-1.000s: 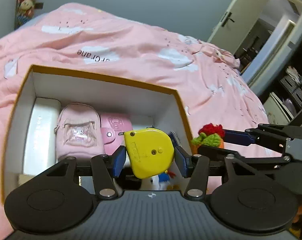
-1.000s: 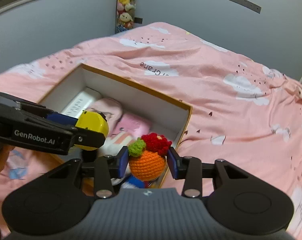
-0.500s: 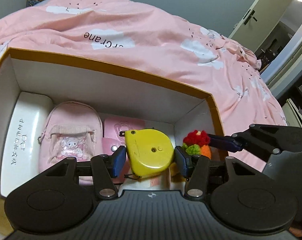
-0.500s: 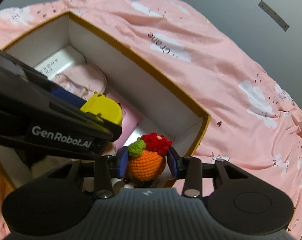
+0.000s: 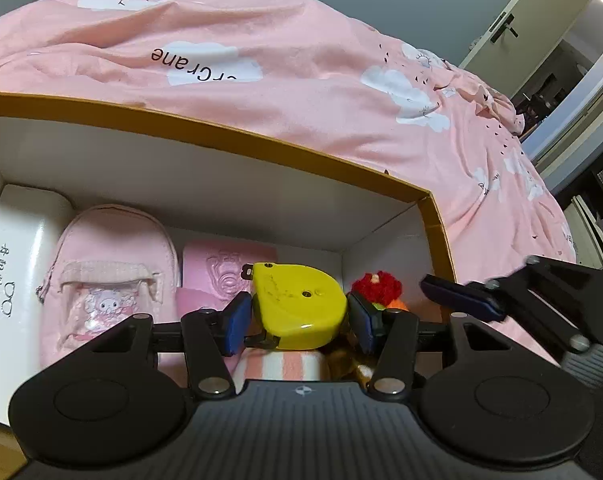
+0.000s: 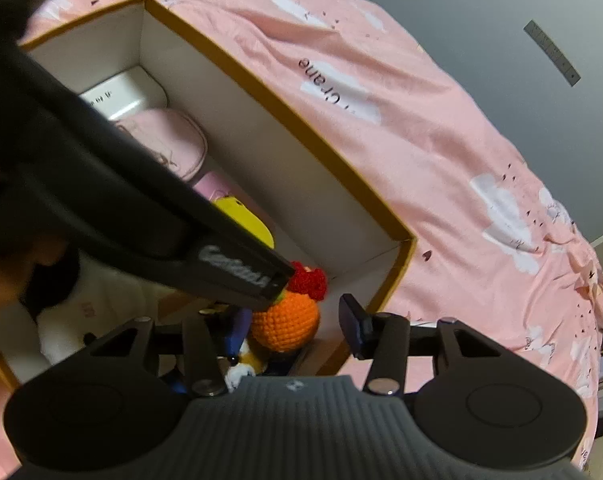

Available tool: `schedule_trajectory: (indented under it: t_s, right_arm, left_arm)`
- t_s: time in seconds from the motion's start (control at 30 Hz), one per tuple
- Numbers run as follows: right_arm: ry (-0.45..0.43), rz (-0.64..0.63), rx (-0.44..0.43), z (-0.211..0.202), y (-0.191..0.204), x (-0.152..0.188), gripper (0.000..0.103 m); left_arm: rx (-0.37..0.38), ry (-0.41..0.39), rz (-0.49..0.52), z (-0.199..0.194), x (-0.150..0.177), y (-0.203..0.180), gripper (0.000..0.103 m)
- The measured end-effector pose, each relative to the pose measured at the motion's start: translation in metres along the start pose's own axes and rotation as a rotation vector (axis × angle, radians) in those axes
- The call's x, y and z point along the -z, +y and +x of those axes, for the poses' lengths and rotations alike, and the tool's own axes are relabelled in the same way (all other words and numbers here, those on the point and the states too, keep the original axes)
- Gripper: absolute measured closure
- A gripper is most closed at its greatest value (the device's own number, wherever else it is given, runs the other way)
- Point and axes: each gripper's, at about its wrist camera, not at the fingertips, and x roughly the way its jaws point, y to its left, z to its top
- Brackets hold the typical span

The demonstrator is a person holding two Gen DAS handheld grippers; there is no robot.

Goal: Organize objects

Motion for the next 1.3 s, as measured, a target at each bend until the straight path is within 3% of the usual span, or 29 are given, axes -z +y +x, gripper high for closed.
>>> schedule_trajectory:
  t_s: [0.37, 0.63, 0.97, 1.3]
  right_arm:
    - [-0.012, -0.010, 0.016, -0.015, 0.004, 0.004, 0.049]
    - [-0.013, 0.038, 0.010, -0.022, 0.004, 0.004, 0.049]
    - [-0.067, 0.242, -0.037, -0.068, -0.005, 0.016, 0.043]
    - [-0.196, 0.486, -0.063, -0.135, -0.004, 0.037, 0.027]
  left_arm:
    - [-0.046, -0.003, 0.032, 0.012, -0.009, -0.009, 0.043]
    - [-0.040, -0.074, 0.043, -0.012, -0.007, -0.009, 0.035]
    - [-0.080, -0.217, 0.134, -0.084, 0.016, -0.017, 0.034]
    - [-0.236, -0.348, 0.293, -0.163, 0.059, -0.020, 0.023]
